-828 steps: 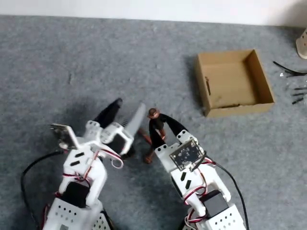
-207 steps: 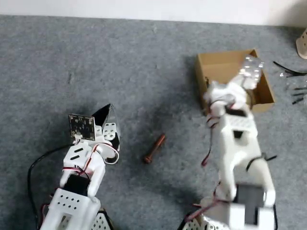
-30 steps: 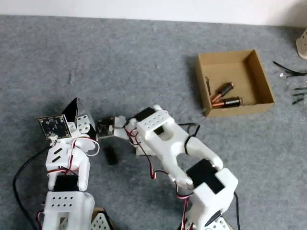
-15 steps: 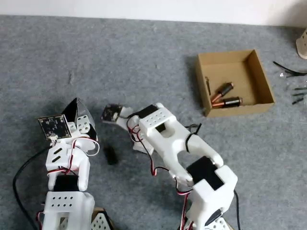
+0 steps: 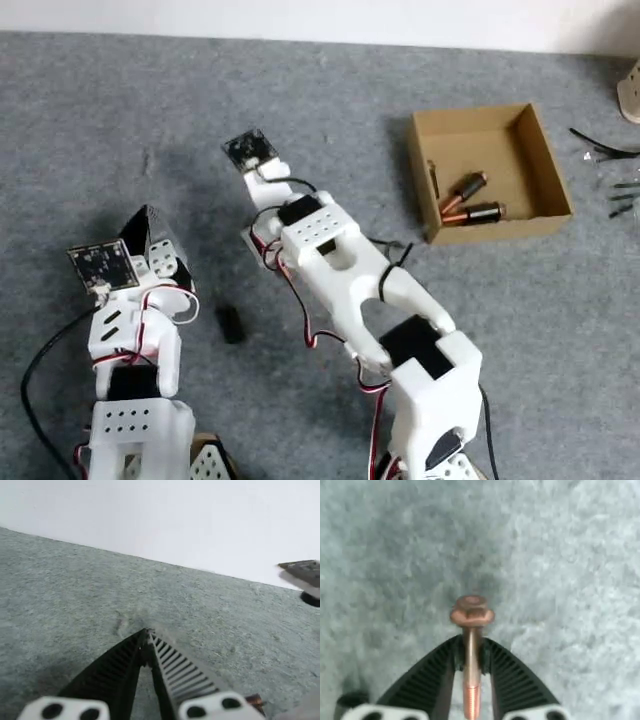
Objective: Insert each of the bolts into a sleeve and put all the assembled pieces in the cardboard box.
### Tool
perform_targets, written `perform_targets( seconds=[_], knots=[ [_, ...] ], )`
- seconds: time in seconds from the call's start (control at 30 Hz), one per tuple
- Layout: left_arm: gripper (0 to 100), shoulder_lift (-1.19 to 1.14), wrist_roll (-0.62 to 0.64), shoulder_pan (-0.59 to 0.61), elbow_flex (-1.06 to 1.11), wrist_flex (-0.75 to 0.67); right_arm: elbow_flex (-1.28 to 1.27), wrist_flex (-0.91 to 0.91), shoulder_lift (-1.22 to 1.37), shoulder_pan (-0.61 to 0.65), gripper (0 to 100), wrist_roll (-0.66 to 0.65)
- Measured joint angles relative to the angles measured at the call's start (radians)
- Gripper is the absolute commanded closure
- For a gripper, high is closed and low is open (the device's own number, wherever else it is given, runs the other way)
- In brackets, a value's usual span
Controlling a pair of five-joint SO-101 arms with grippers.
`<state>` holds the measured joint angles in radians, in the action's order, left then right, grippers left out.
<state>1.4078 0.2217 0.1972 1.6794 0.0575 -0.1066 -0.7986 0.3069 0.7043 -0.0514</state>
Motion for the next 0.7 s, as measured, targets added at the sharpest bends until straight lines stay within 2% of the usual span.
perform_targets(
  seconds=[0.23, 0.3, 0.47, 0.7],
  knots=[
    [99, 0.000, 0.000, 0.003, 0.000, 0.000, 0.083, 0.049, 0.167, -0.017, 98.9, 0.006],
    [99, 0.000, 0.000, 0.008, 0.000, 0.000, 0.147, 0.015, 0.222, -0.020, 95.5, 0.006],
    [99, 0.000, 0.000, 0.041, 0.000, 0.000, 0.376, -0.221, 0.304, -0.017, 84.5, 0.008],
    [99, 0.000, 0.000, 0.054, 0.000, 0.000, 0.632, -0.577, 0.316, 0.058, 83.9, 0.008]
  ],
)
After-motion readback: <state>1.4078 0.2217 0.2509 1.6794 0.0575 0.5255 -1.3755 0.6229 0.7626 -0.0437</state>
